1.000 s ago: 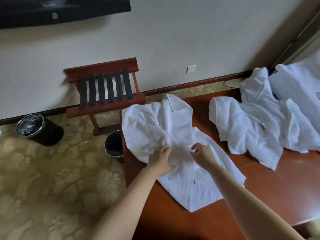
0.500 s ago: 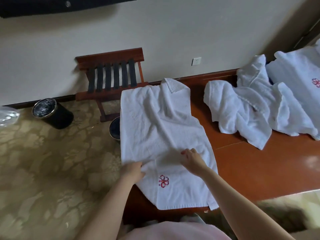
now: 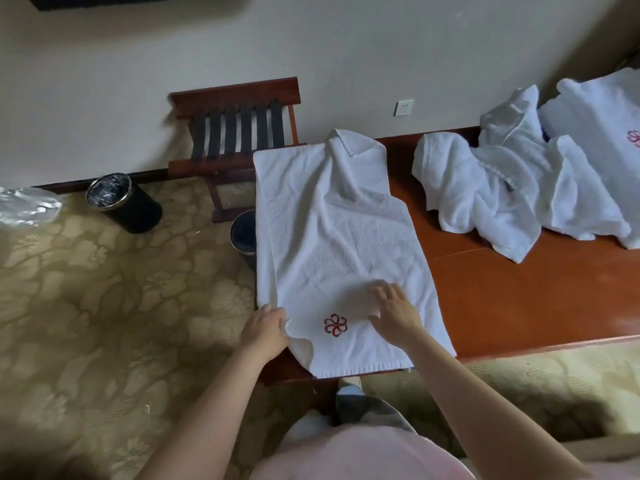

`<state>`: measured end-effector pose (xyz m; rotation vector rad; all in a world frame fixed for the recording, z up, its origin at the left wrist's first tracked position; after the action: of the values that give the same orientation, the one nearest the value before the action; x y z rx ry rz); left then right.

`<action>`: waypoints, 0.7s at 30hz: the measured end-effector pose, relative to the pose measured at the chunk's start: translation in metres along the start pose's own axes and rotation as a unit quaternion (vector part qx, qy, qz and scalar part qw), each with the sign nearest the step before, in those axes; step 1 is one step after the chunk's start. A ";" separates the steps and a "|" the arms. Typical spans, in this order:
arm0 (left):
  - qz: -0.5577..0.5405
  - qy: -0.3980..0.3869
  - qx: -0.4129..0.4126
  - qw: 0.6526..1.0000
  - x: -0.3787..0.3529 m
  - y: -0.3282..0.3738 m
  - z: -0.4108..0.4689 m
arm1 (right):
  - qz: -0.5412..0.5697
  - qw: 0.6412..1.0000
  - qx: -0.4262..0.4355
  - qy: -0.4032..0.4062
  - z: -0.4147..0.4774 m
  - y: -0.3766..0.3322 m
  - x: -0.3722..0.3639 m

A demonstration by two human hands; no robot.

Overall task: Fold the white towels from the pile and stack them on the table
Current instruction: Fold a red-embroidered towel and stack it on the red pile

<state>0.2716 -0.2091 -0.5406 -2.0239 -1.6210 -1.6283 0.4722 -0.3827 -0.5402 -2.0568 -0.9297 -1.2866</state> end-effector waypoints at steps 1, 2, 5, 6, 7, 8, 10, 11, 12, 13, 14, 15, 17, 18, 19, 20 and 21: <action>-0.010 -0.003 -0.004 1.000 -0.003 0.001 -0.006 | -0.015 1.000 -0.009 -0.005 -0.007 0.005 -0.004; -0.018 -0.007 -0.010 1.000 -0.007 0.002 -0.012 | -0.025 0.999 -0.022 -0.006 -0.014 0.012 -0.007; -0.033 -0.013 -0.027 0.999 -0.026 0.004 -0.030 | -0.032 0.998 -0.053 -0.001 -0.029 0.023 -0.013; -0.040 -0.013 -0.034 0.999 -0.033 0.003 -0.036 | -0.030 0.998 -0.062 0.002 -0.033 0.024 -0.015; -0.049 -0.013 -0.036 0.998 -0.039 0.000 -0.043 | -0.026 0.997 -0.071 0.002 -0.039 0.023 -0.018; -0.056 -0.013 -0.034 0.998 -0.043 -0.003 -0.050 | -0.023 0.997 -0.079 0.001 -0.045 0.021 -0.022; -0.054 -0.009 -0.025 0.998 -0.048 -0.011 -0.062 | -0.024 0.996 -0.089 0.003 -0.058 0.017 -0.030; -0.042 -0.003 -0.019 0.999 -0.049 -0.016 -0.068 | -0.026 0.996 -0.087 0.007 -0.064 0.015 -0.034; -0.029 0.012 -0.008 0.999 -0.047 -0.021 -0.075 | -0.026 0.996 -0.079 0.011 -0.068 0.014 -0.037; -0.020 0.039 0.015 0.999 -0.042 -0.029 -0.081 | -0.025 0.997 -0.071 0.011 -0.072 0.014 -0.039; -0.019 0.071 0.047 0.996 -0.037 -0.038 -0.087 | -0.022 0.998 -0.063 0.008 -0.074 0.015 -0.040; -0.025 0.099 0.082 0.991 -0.033 -0.049 -0.095 | -0.021 0.998 -0.056 0.002 -0.077 0.016 -0.040; -0.045 0.111 0.134 0.984 -0.035 -0.069 -0.107 | -0.023 0.999 -0.043 -0.002 -0.081 0.018 -0.040; -0.055 0.097 0.149 0.983 -0.040 -0.076 -0.112 | -0.028 0.999 -0.038 -0.002 -0.083 0.019 -0.038; -0.078 0.080 0.162 0.981 -0.046 -0.080 -0.114 | -0.032 0.999 -0.037 0.001 -0.084 0.019 -0.035; -0.117 0.065 0.176 0.975 -0.052 -0.083 -0.116 | -0.030 0.999 -0.044 0.008 -0.086 0.020 -0.033; -0.160 0.061 0.194 0.966 -0.058 -0.084 -0.118 | -0.017 0.998 -0.057 0.020 -0.089 0.022 -0.032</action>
<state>0.1392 -0.2832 -0.5756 -1.5057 -2.1034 -1.3413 0.4310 -0.4701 -0.5360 -2.1008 -0.8952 -1.4228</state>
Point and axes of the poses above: each hand's wrist, its own z-axis towards the middle knuckle, its own x-axis out of the back of the hand, y = z × x, the point moved 6 cm from there along z, towards the middle knuckle, and after that the axes turned 15 degrees about -z, right-handed, at the moved point
